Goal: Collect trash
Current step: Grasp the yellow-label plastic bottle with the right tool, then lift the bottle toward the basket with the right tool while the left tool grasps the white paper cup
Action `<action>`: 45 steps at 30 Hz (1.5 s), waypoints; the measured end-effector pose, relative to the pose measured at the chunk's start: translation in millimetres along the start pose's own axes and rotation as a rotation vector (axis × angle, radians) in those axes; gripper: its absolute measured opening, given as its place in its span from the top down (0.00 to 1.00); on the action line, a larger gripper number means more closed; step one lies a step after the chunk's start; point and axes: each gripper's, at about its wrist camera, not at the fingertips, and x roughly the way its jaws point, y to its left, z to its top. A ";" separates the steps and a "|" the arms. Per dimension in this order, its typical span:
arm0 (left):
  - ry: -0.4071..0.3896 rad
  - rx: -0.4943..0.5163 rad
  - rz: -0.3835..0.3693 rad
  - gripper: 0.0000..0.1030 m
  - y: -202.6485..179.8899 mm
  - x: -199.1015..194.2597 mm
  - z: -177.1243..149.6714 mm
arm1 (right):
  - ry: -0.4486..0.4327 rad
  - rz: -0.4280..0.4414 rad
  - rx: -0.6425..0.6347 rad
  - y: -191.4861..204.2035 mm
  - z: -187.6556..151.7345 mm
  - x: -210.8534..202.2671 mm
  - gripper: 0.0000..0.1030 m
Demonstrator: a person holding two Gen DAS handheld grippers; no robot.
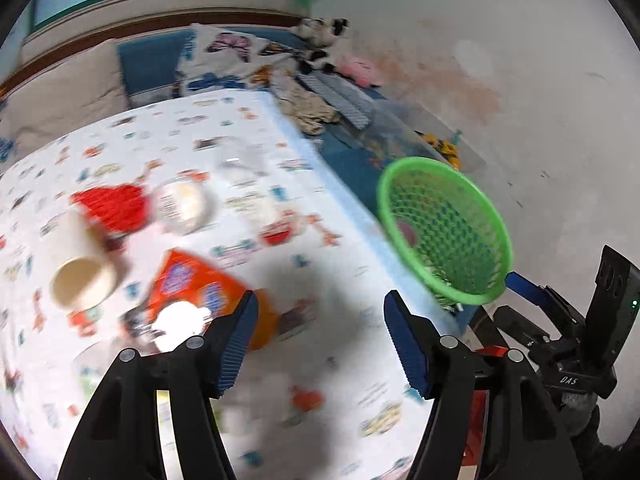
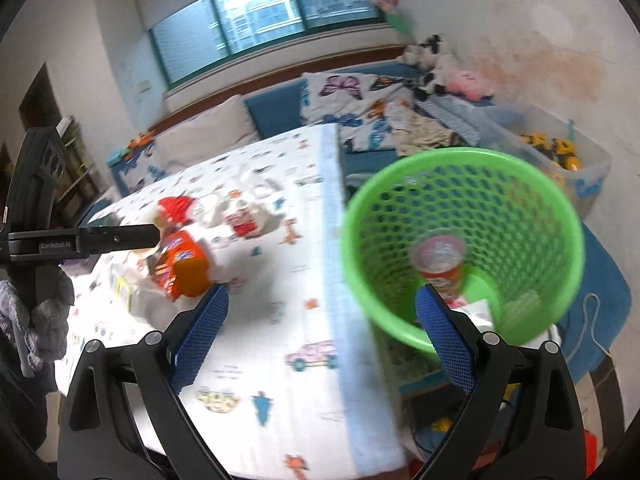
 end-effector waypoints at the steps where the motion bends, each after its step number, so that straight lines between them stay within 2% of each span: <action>1: -0.004 -0.008 0.008 0.39 7.0 -3.6 -2.4 | 0.005 0.011 -0.007 5.0 0.2 3.1 0.09; 10: -0.047 -0.160 0.081 0.35 72.8 -41.1 -32.4 | 0.079 0.135 -0.113 57.3 -4.1 32.1 0.09; 16: -0.055 -0.226 0.116 0.35 99.9 -54.1 -47.4 | 0.115 0.235 -0.274 109.0 -11.3 52.8 0.11; 24: -0.058 -0.282 0.151 0.35 126.0 -63.2 -59.9 | 0.168 0.295 -0.480 154.7 -24.6 85.7 0.14; 35: -0.063 -0.360 0.177 0.34 152.3 -73.5 -77.8 | 0.196 0.293 -0.755 193.1 -33.8 121.5 0.19; 41: -0.054 -0.381 0.189 0.34 161.9 -73.8 -86.4 | 0.178 0.237 -0.884 206.1 -50.0 138.6 0.31; 43: -0.051 -0.388 0.189 0.34 165.0 -72.9 -87.9 | 0.171 0.231 -0.901 207.4 -53.3 140.3 0.44; 45: -0.049 -0.390 0.198 0.34 168.5 -72.1 -88.5 | 0.163 0.237 -0.890 207.2 -52.7 139.5 0.46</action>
